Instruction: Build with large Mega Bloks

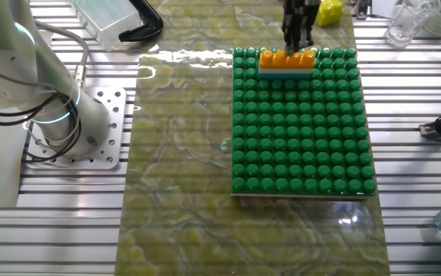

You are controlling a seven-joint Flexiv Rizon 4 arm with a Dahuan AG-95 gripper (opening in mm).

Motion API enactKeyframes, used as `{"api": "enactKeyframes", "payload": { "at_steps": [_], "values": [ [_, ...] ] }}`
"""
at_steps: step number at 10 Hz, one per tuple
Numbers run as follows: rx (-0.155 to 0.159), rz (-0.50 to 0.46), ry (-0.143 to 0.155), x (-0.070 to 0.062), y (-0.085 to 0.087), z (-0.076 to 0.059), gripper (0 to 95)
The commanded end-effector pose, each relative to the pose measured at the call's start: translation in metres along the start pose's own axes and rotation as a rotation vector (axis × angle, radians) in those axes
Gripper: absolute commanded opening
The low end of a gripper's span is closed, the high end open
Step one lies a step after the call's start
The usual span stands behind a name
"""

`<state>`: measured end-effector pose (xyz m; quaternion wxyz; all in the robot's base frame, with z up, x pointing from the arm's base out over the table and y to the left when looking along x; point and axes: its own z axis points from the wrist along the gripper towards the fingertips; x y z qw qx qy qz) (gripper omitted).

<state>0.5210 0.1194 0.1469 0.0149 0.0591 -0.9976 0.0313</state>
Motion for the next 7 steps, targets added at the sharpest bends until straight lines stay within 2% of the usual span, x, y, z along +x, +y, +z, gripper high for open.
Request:
{"api": "enactKeyframes", "payload": {
  "at_steps": [1, 2, 5, 6, 7],
  "values": [
    [0.023, 0.011, 0.012, -0.006, 0.005, 0.029, 0.0],
    [0.022, 0.011, 0.002, -0.008, 0.005, 0.034, 0.0],
    [0.028, 0.003, 0.001, -0.007, 0.004, 0.032, 0.0],
    [0.022, 0.002, -0.004, -0.006, 0.005, 0.029, 0.0],
    [0.018, 0.002, 0.0, -0.002, 0.01, 0.017, 0.0]
  ]
}}
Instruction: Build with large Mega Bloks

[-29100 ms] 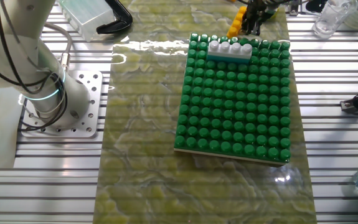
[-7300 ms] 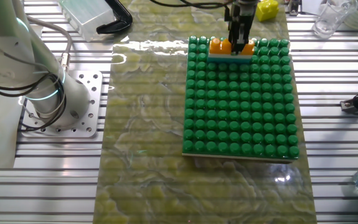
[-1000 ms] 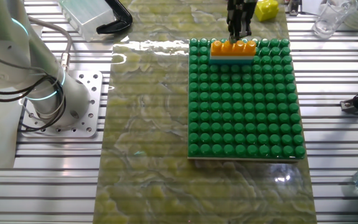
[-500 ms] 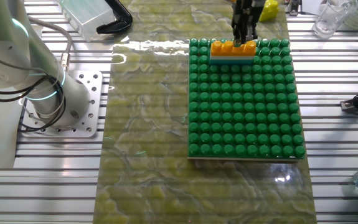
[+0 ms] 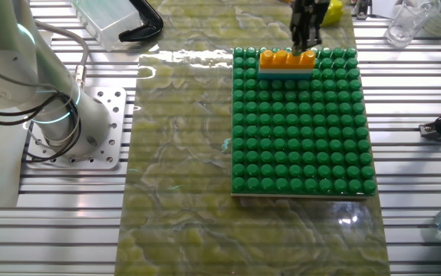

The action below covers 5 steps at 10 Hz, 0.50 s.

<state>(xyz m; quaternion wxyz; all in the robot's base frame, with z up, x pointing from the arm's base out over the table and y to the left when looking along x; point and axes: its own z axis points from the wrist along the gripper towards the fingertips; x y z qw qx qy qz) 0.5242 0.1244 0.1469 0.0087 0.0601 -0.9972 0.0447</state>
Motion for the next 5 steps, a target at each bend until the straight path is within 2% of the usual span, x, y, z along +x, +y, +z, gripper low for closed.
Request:
{"api": "enactKeyframes", "payload": {
  "at_steps": [1, 2, 3, 5],
  "values": [
    [-0.009, 0.001, 0.014, 0.005, 0.009, 0.007, 0.0],
    [-0.006, 0.004, 0.019, 0.015, 0.015, -0.014, 0.0],
    [-0.005, -0.004, 0.016, 0.023, 0.017, -0.027, 0.0],
    [-0.013, -0.02, 0.001, 0.039, 0.024, -0.042, 0.0]
  ]
}}
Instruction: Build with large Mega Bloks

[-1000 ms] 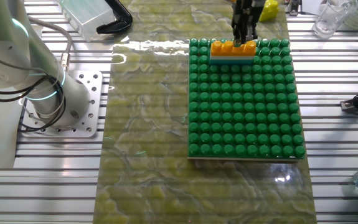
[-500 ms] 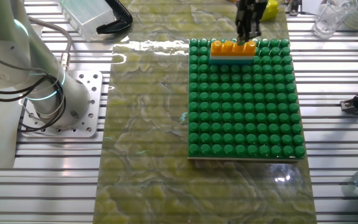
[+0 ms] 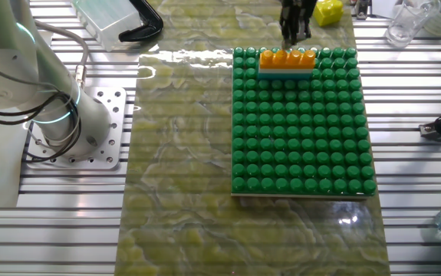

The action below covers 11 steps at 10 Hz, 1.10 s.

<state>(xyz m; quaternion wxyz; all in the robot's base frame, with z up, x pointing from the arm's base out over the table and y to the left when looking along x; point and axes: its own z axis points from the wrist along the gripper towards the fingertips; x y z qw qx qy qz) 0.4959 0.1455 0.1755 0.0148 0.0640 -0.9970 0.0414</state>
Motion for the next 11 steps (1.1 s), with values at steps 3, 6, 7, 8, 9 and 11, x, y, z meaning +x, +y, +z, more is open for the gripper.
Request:
{"api": "enactKeyframes", "payload": {
  "at_steps": [3, 6, 7, 8, 9, 11],
  "values": [
    [-0.019, -0.006, -0.005, 0.0195, 0.0096, -0.0165, 0.0],
    [-0.029, 0.054, -0.006, 0.0194, 0.0094, -0.0158, 0.0],
    [-0.032, 0.069, -0.006, 0.0203, 0.0086, -0.0152, 0.0],
    [-0.036, 0.067, -0.006, 0.0213, 0.0076, -0.0144, 0.0],
    [-0.036, 0.056, -0.006, 0.0212, 0.0076, -0.0138, 0.0],
    [-0.038, 0.042, 0.003, 0.0211, 0.0085, -0.0078, 0.0]
  ]
}}
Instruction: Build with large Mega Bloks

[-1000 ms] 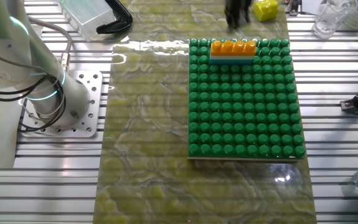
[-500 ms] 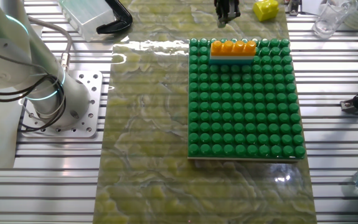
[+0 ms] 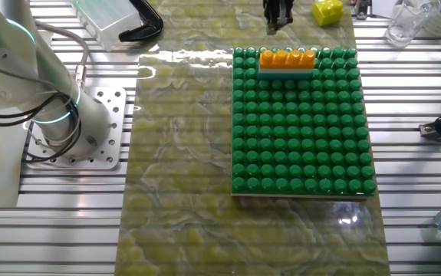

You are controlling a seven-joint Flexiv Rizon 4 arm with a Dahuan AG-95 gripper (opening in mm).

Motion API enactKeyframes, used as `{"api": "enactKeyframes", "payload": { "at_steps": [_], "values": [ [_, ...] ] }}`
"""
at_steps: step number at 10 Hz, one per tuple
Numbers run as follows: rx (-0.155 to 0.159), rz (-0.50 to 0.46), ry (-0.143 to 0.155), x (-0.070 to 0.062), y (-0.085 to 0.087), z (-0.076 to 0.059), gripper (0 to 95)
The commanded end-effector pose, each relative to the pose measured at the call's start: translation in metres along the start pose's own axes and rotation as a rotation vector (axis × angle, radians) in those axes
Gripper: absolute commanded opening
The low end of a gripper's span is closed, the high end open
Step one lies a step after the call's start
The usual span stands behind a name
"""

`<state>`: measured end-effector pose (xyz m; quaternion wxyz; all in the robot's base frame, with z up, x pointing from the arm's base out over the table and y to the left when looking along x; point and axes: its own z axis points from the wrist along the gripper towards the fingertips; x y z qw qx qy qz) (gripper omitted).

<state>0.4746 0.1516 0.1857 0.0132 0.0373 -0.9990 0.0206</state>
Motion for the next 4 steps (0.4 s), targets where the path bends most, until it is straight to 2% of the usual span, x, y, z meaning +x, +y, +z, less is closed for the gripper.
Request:
{"api": "enactKeyframes", "payload": {
  "at_steps": [1, 4],
  "values": [
    [0.005, -0.001, 0.007, 0.0003, 0.0008, 0.0044, 0.0],
    [0.006, 0.0, 0.007, -0.0004, 0.0015, 0.0056, 0.0]
  ]
}}
